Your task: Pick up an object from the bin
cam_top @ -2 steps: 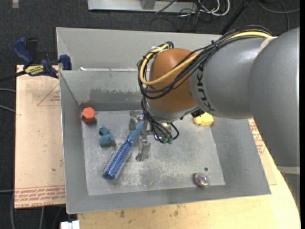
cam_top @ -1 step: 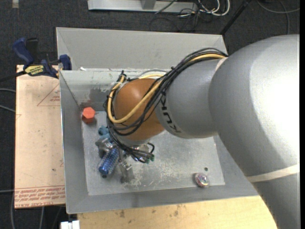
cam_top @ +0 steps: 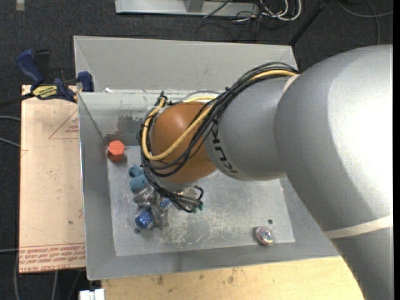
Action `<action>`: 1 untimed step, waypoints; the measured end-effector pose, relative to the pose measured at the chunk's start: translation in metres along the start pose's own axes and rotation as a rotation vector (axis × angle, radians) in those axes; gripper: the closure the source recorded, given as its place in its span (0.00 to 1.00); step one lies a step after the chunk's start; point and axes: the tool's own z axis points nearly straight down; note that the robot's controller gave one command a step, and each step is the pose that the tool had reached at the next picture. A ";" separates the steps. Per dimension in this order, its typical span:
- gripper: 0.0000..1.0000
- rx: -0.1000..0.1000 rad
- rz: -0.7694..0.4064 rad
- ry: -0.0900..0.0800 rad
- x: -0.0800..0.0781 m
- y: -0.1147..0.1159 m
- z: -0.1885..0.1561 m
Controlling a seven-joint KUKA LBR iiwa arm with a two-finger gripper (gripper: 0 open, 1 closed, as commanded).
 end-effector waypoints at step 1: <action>1.00 0.003 -0.061 -0.009 0.001 -0.003 -0.145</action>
Offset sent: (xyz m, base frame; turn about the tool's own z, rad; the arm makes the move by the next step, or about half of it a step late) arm -0.0005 -0.0045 0.1417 -0.0641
